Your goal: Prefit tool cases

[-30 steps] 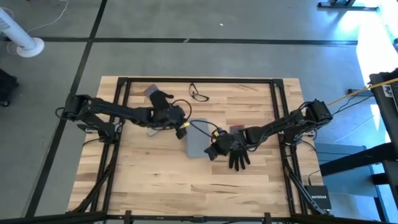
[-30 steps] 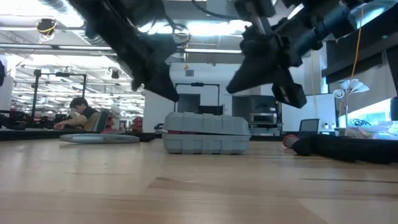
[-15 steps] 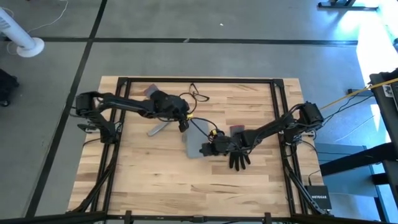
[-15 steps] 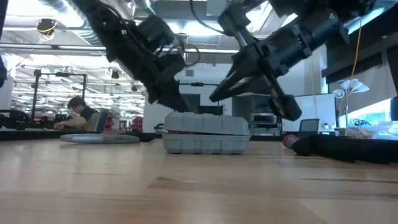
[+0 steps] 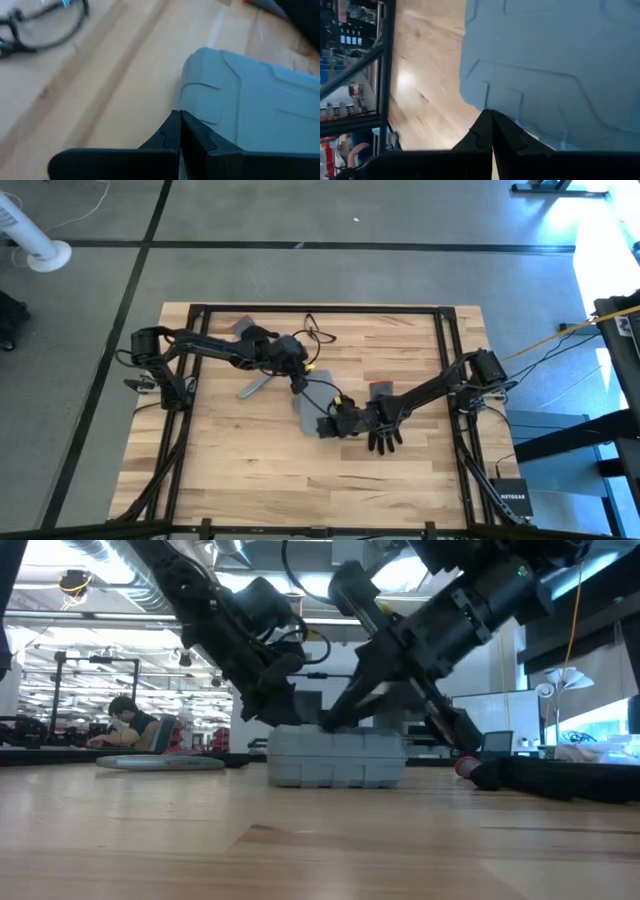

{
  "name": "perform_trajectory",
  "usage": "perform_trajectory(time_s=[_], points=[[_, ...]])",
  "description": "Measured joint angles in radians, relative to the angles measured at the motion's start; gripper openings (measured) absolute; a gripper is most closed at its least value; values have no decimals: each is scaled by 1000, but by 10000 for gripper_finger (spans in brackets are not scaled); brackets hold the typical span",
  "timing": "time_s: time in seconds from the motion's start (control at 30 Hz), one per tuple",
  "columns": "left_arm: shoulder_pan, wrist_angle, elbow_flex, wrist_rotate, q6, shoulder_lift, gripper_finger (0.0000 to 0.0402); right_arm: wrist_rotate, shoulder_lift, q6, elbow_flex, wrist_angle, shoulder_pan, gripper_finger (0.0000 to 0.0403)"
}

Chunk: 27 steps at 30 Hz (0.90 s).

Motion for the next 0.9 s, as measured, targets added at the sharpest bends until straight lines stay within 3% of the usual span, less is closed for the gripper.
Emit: perform_trajectory(time_s=[0.23, 0.5, 0.73, 0.9], points=[[-132, -117, 0, 7, -206, -14, 0, -77, -29, -47, 2, -116, 6, 0], [-343, -253, -14, 86, -362, -53, 0, 14, -102, -157, 0, -341, -19, 0], [-512, -353, -13, -4, -470, -67, 0, 7, -100, -300, -4, -271, -110, 0], [-586, -332, -8, -74, -519, -104, 0, -57, -147, -435, -2, -246, -174, 0]])
